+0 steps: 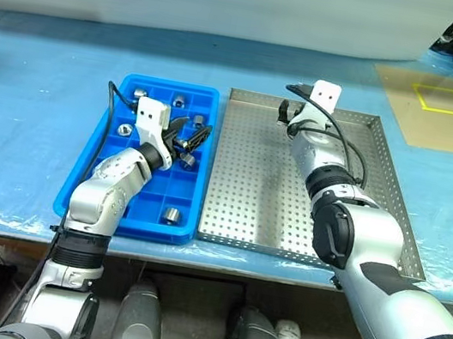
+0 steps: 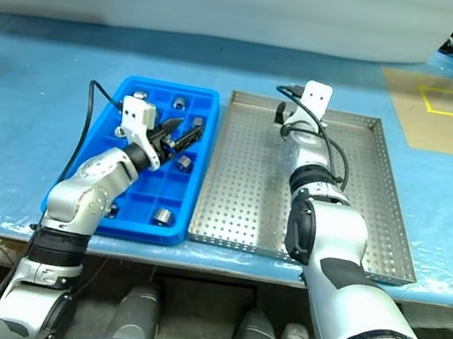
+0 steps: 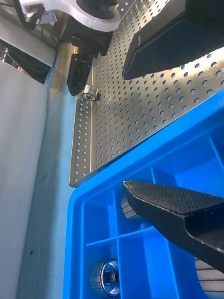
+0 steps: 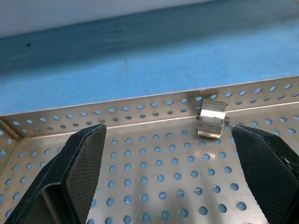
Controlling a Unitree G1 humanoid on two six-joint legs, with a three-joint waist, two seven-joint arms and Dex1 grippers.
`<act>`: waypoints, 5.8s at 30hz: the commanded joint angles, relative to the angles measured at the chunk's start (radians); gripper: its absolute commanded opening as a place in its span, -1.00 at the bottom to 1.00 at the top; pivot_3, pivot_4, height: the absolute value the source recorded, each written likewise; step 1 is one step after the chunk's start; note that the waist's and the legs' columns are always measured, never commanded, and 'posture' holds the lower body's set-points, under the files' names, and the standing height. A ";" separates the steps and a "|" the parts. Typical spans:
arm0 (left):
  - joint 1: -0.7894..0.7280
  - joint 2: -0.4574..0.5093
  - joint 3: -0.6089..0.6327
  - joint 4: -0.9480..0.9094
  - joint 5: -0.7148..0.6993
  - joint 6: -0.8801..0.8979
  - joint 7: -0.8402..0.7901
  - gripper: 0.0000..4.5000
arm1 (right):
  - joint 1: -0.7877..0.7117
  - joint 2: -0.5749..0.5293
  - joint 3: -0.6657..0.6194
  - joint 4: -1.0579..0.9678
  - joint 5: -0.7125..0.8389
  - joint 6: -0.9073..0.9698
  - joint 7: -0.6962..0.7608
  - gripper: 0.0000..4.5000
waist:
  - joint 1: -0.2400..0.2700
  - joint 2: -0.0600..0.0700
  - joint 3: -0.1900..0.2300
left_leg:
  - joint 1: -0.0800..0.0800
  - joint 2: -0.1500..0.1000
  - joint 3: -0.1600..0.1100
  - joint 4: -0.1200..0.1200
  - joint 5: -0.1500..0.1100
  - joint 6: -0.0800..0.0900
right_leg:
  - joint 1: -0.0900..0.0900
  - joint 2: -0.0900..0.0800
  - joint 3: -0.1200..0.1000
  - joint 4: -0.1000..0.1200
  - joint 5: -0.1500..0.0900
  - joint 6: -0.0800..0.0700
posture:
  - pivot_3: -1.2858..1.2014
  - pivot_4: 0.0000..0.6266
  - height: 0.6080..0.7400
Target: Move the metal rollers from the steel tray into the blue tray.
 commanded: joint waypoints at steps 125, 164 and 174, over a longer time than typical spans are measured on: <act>-0.029 0.252 -0.097 0.042 -0.076 0.021 -0.510 0.63 | 0.817 -0.408 0.236 -1.308 0.340 0.545 0.977 0.99 | -0.033 0.001 0.000 | 0.017 -0.002 0.004 -0.002 -0.002 0.004 | 0.014 0.001 0.013 -0.005 -0.001 0.001 | 0.00 -0.52 1.00; 0.023 0.289 -0.093 -0.033 -0.094 0.063 -0.518 0.63 | 0.579 -0.149 0.287 -0.654 0.034 0.137 0.774 -0.22 | -0.056 0.001 0.000 | 0.017 -0.002 0.004 -0.003 -0.001 0.002 | 0.014 0.001 0.013 -0.004 -0.001 0.001 | 0.02 -0.52 1.00; 0.054 0.409 0.081 -0.044 -0.145 0.084 -0.494 0.63 | 0.611 -0.166 0.298 -1.077 0.254 0.415 1.054 -0.22 | -0.056 0.002 0.001 | 0.017 -0.001 0.004 -0.004 -0.002 0.004 | 0.013 0.001 0.012 -0.005 -0.001 0.001 | 0.05 -0.52 1.00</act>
